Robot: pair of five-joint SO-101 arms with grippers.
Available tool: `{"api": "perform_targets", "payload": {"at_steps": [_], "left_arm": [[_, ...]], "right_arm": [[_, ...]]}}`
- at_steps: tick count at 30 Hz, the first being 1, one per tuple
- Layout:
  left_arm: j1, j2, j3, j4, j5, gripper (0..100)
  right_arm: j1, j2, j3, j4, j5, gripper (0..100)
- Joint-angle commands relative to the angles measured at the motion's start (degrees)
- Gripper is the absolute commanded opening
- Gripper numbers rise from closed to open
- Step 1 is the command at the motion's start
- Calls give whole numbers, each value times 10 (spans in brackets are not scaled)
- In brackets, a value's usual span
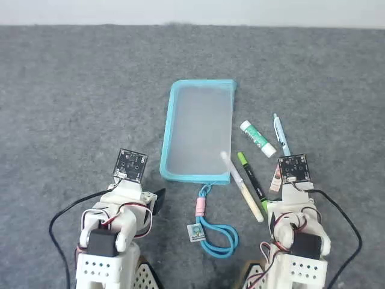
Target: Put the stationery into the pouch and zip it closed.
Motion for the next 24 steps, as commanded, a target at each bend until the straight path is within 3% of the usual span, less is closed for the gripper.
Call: {"api": "perform_targets", "payload": {"at_steps": [1, 24], "left_arm": [[3, -14, -7, 3, 7, 242], [2, -14, -7, 2, 5, 241]], "right_arm": [[6, -8, 11, 7, -8, 11], [-26, -8, 11, -24, -7, 13]]}}
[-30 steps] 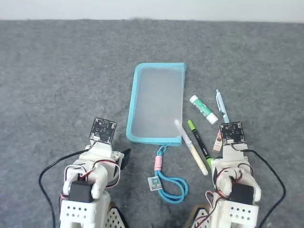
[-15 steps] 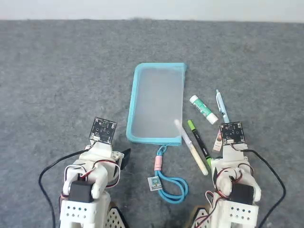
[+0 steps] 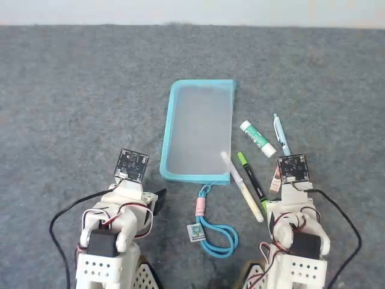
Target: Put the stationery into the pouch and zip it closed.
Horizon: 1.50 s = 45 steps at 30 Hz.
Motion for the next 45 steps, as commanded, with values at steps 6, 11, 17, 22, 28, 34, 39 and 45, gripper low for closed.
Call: {"api": "perform_targets", "payload": {"at_steps": [6, 11, 17, 22, 28, 34, 39, 45], "left_arm": [[-117, -14, -7, -28, 4, 241], [-226, -13, -7, -107, -31, 240], [-295, -13, -7, -124, -93, 240], [-313, -11, -7, -140, -93, 240], [-314, -11, -7, -140, -93, 240], [-311, -11, -7, -140, -93, 240], [-311, -11, -7, -141, -93, 240], [-311, -11, -7, -142, -93, 240]], "right_arm": [[19, -8, -14, -113, 107, 13], [15, 12, -113, -112, 105, 15], [-56, 225, -305, -77, 91, 37], [-236, 506, -458, -57, -17, 41], [-419, 746, -553, -56, -105, 49], [-485, 838, -567, -62, -219, 194], [-495, 848, -565, -96, -284, 276], [-496, 851, -564, -114, -321, 277]]}}
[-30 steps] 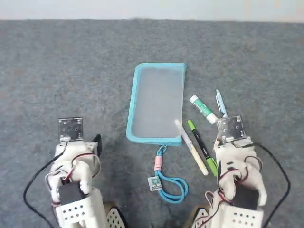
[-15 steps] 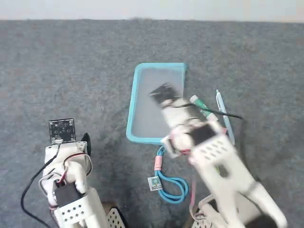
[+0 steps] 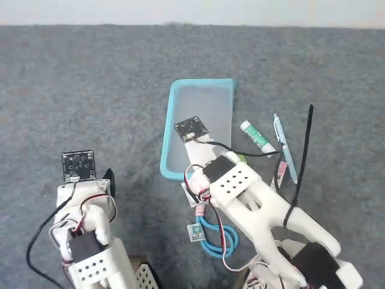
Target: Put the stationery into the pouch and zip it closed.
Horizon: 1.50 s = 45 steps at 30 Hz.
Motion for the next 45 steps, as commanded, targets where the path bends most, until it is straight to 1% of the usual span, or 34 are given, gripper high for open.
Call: {"api": "perform_targets", "payload": {"at_steps": [1, 4, 6, 10, 16, 20, 25, 26, 28, 30, 32, 34, 35, 45], "left_arm": [[0, -11, -7, -22, -8, 240], [0, -11, -7, -22, -8, 240], [0, -11, -7, -22, -8, 240], [0, -11, -7, -22, -8, 240], [0, -11, -7, -21, -8, 240], [0, -11, -7, -21, -8, 240], [0, -11, -7, -21, -8, 240], [0, -11, -7, -21, -8, 240], [0, -11, -7, -20, -8, 240], [0, -11, -7, -20, -8, 240], [0, -11, -7, -20, -8, 240], [0, -11, -7, -20, -8, 240], [0, -11, -7, -20, -8, 240], [-1, -14, -7, -20, -8, 241]], "right_arm": [[-4, 5, -31, -9, -12, 277], [-7, 38, -35, -14, -8, 277], [-24, 67, -40, -15, 9, 272], [-36, 120, -79, -8, 13, 219], [-7, 167, -97, -7, 13, 205], [13, 184, -97, 17, 15, 204], [65, 193, -98, 44, 17, 203], [78, 192, -98, 44, 17, 197], [102, 189, -98, 40, 20, 142], [124, 189, -111, 36, 64, 65], [143, 189, -126, 33, 133, 1], [163, 189, -137, 33, 188, 17], [172, 189, -143, 31, 203, 9], [241, 175, -197, 26, 207, 7]]}}
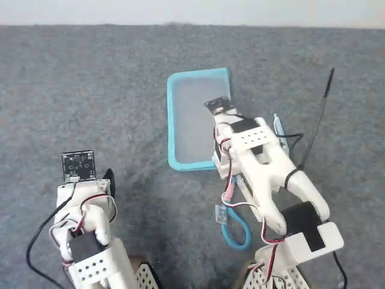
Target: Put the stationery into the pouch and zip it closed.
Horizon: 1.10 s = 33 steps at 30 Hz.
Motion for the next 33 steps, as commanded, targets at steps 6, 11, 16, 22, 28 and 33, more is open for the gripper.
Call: {"api": "perform_targets", "payload": {"at_steps": [6, 11, 16, 22, 28, 33], "left_arm": [[0, -12, -7, -22, -11, 240], [0, -12, -7, -23, -11, 240], [0, -13, -7, -23, -11, 240], [0, -13, -7, -24, -11, 240], [0, -13, -7, -24, -11, 240], [0, -13, -7, -24, -12, 240]], "right_arm": [[69, -36, -115, -7, 40, 7], [42, -15, -152, -17, 44, 10], [36, 28, -177, -11, 55, 143], [34, 22, -178, 29, 10, 193], [-42, -5, -130, 59, -52, 177], [-73, -14, -64, 3, -55, 177]]}}
